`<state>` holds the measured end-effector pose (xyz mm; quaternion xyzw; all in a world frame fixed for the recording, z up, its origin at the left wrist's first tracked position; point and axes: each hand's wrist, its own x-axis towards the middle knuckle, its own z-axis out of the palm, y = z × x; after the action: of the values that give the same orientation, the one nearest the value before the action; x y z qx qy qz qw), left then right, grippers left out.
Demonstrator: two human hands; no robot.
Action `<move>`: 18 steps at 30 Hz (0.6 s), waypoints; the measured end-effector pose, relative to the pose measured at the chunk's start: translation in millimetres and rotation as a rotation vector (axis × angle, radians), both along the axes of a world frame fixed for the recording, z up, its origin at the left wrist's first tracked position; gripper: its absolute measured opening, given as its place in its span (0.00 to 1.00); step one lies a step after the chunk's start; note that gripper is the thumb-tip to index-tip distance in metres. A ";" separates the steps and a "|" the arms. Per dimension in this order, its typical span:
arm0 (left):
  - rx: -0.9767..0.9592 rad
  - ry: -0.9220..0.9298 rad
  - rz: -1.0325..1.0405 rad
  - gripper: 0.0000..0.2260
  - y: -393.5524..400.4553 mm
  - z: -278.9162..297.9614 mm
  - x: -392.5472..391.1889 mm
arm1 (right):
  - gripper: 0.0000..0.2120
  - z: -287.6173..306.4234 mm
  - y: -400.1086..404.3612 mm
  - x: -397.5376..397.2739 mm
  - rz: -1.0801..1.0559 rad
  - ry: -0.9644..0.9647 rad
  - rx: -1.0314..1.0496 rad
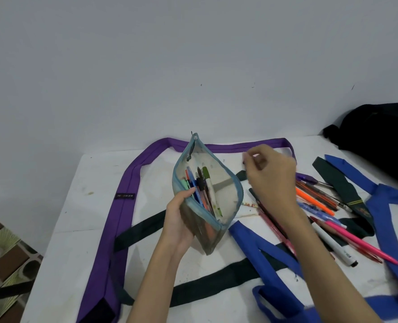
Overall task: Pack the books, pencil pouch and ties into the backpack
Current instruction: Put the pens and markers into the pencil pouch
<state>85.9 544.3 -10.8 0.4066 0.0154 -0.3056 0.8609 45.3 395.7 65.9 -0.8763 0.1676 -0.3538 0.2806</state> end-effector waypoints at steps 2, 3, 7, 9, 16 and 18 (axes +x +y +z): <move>0.012 0.004 0.006 0.17 0.0 0.0 0.2 | 0.07 -12.5 -28.0 -2.9 -0.074 0.163 -0.014; 0.019 0.000 0.009 0.17 -0.1 0.5 0.0 | 0.07 -21.5 -41.2 -3.9 -0.094 0.323 -0.033; 0.029 -0.011 0.001 0.16 -0.7 0.8 -1.2 | 0.08 -58.7 -64.8 -14.9 -0.082 0.831 -0.111; 0.033 -0.014 -0.007 0.19 -1.3 0.4 -1.7 | 0.08 -69.3 -64.6 -18.4 -0.089 0.916 -0.147; 0.033 -0.034 -0.009 0.18 -1.7 -2.1 -1.4 | 0.07 -84.8 -56.2 -22.5 -0.135 0.954 -0.202; 0.033 -0.032 -0.006 0.18 -1.8 -1.5 -1.9 | 0.07 -85.0 -55.3 -23.6 -0.121 0.947 -0.224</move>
<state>84.0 542.5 -12.4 0.4256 0.0055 -0.3013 0.8532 21.7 340.3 -19.1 -0.9544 0.2883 0.0519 0.0568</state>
